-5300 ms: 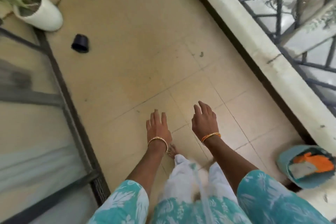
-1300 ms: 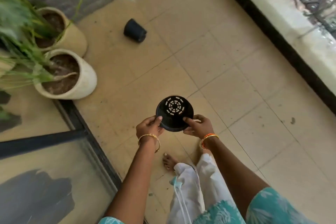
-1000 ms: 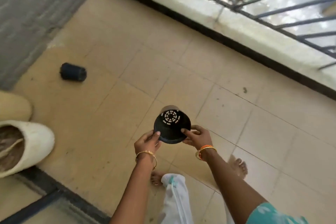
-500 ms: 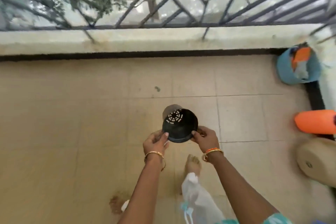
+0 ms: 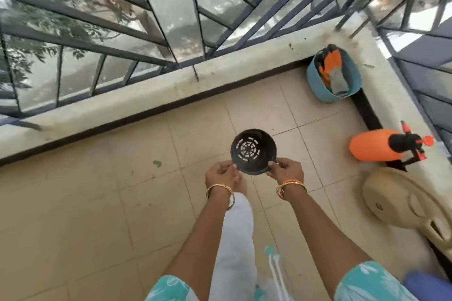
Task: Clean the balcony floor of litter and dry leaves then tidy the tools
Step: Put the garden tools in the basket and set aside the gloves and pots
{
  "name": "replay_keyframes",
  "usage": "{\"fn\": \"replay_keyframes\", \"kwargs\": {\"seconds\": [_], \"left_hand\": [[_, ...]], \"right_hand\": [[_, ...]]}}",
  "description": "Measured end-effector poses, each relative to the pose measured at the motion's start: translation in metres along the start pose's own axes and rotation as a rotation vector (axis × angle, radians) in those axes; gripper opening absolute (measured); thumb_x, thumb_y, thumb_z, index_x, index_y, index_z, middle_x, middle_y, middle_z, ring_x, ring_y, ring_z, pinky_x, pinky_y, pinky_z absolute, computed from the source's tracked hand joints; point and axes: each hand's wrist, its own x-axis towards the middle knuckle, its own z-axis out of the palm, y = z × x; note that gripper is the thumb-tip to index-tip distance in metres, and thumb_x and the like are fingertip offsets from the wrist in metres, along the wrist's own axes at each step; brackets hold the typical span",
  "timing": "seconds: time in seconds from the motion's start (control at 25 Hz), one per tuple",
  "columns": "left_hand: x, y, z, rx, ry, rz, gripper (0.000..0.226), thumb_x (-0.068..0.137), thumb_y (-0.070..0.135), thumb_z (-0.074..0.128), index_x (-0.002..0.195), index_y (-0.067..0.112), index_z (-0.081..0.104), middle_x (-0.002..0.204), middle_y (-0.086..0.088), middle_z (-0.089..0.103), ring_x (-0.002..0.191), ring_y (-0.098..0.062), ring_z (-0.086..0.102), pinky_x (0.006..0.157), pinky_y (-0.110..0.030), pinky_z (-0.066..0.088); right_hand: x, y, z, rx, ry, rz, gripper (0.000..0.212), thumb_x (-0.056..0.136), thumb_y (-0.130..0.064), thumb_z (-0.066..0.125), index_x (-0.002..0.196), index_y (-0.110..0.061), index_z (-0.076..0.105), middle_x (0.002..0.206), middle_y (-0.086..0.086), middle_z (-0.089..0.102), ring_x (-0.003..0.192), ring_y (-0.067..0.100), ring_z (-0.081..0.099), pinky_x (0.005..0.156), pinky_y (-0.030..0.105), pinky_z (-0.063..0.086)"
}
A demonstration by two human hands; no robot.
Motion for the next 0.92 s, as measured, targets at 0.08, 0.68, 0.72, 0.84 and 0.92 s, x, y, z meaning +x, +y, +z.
{"fn": "replay_keyframes", "kwargs": {"seconds": [0.08,0.68,0.72,0.84,0.92], "left_hand": [[0.019,0.017,0.028,0.049,-0.027,0.009,0.018,0.087,0.006,0.066,0.073,0.017,0.063,0.073,-0.002,0.066,0.076,-0.023,0.063,0.076,-0.036,0.055],[0.225,0.082,0.217,0.059,-0.261,-0.104,0.023,0.099,0.023,0.044,0.121,0.016,0.046,0.116,-0.005,0.055,0.096,-0.016,0.056,0.075,-0.034,0.047],[0.242,0.076,0.225,0.049,-0.26,-0.124,0.029,0.099,0.023,0.043,0.128,0.016,0.042,0.122,-0.004,0.052,0.105,-0.018,0.053,0.081,-0.037,0.045],[0.284,0.057,0.241,0.007,-0.246,-0.171,0.023,0.1,0.026,0.039,0.122,0.023,0.043,0.124,0.0,0.045,0.113,-0.017,0.047,0.088,-0.039,0.042],[0.303,0.05,0.249,-0.004,-0.262,-0.203,0.032,0.1,0.031,0.037,0.13,0.021,0.045,0.135,0.0,0.045,0.12,-0.017,0.046,0.088,-0.037,0.041]], "right_hand": [[0.028,-0.018,-0.002,0.053,0.044,0.063,0.009,0.081,0.005,0.066,0.087,-0.002,0.066,0.068,0.013,0.064,0.063,0.025,0.065,0.076,0.036,0.056],[0.329,-0.076,0.076,0.112,0.045,0.179,0.016,0.078,0.008,0.067,0.093,0.007,0.063,0.061,0.014,0.058,0.051,0.023,0.059,0.064,0.037,0.058],[0.351,-0.07,0.086,0.097,0.037,0.179,0.013,0.077,0.006,0.069,0.088,0.004,0.063,0.062,0.015,0.059,0.054,0.025,0.06,0.067,0.04,0.058],[0.395,-0.057,0.109,0.029,0.034,0.171,0.01,0.072,-0.001,0.074,0.074,-0.005,0.065,0.069,0.018,0.064,0.059,0.027,0.066,0.073,0.044,0.058],[0.41,-0.056,0.117,0.03,0.049,0.198,0.008,0.074,0.001,0.071,0.074,-0.004,0.064,0.068,0.016,0.064,0.048,0.018,0.063,0.064,0.035,0.06]]}}
